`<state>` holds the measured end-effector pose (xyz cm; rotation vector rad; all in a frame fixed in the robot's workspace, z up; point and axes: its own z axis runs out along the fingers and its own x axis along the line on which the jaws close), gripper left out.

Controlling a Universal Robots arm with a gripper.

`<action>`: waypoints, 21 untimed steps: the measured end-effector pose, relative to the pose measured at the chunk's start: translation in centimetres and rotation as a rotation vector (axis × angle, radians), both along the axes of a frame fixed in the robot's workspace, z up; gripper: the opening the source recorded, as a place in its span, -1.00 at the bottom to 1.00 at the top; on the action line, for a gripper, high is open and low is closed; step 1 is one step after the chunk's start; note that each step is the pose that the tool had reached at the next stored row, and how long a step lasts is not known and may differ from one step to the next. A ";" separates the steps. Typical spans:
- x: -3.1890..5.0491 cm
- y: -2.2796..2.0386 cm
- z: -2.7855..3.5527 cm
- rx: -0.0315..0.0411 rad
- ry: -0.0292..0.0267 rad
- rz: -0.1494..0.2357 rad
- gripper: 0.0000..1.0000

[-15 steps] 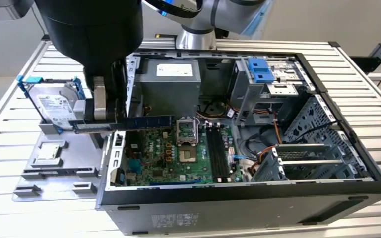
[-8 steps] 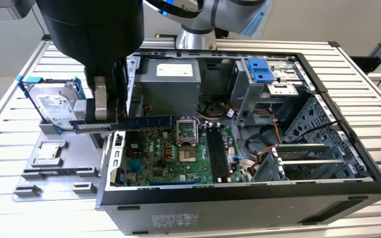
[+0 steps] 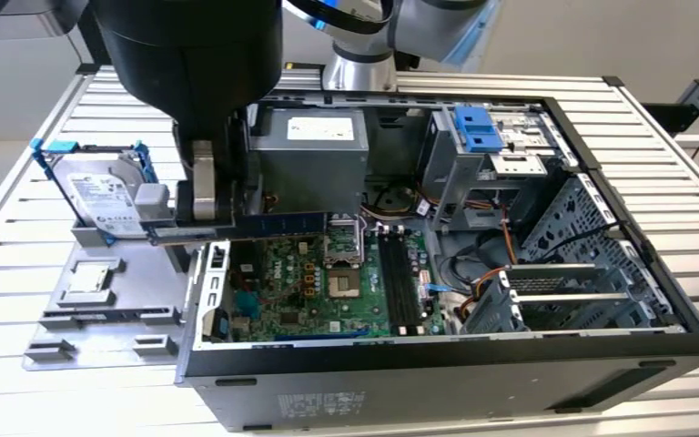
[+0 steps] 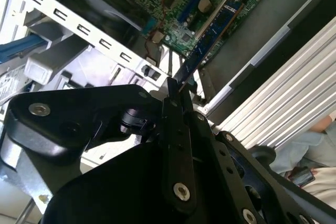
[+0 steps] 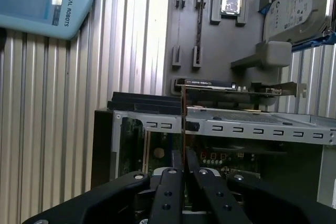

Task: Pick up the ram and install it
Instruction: 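Pick up the ram and move it above insertion slot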

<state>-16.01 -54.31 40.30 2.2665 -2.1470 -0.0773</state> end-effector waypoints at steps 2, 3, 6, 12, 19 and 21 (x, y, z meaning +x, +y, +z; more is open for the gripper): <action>0.46 0.00 0.00 0.0000 0.0000 0.000 -1.00; 0.71 0.00 0.00 0.0000 0.0001 0.000 -1.00; 1.61 0.00 -0.01 0.0001 0.0003 0.000 -1.00; 2.91 0.00 0.00 -0.0001 0.0006 0.000 -1.00; 4.02 0.00 0.00 0.0000 0.0007 0.000 -1.00; 4.15 -0.01 -0.01 0.0001 0.0006 0.000 -1.00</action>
